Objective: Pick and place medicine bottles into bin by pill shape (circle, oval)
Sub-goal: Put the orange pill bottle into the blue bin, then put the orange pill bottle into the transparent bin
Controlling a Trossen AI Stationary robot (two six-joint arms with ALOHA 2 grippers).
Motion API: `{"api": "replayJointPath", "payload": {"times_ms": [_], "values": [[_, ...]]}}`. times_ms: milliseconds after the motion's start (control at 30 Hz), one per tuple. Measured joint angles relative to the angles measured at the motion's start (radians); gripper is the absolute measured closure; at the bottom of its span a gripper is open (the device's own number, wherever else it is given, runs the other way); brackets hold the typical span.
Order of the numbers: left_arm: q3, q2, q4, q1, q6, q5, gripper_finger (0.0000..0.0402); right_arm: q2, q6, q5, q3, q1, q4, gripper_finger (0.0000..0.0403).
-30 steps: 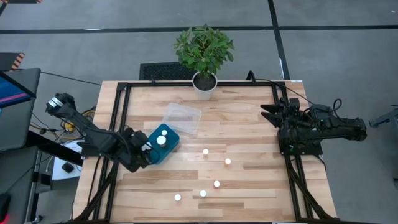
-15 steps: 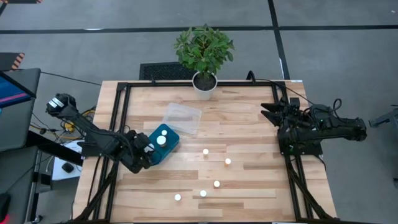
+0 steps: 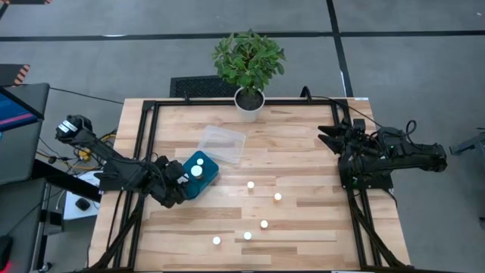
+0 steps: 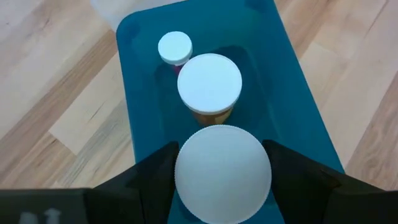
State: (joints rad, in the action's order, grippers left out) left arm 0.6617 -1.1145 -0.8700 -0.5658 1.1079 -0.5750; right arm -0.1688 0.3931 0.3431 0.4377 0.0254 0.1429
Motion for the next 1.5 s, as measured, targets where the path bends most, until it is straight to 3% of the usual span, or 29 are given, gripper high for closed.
{"api": "replayJointPath", "payload": {"times_ms": [1133,1500], "values": [[-0.059,0.000,0.035,0.005,-0.001,0.041,0.0180,0.000,0.000,0.000,0.000,0.000,-0.013,0.0179],[-0.058,0.000,0.052,0.005,0.013,0.062,0.0125,0.000,-0.001,-0.001,0.000,0.000,-0.018,0.0174]]}}
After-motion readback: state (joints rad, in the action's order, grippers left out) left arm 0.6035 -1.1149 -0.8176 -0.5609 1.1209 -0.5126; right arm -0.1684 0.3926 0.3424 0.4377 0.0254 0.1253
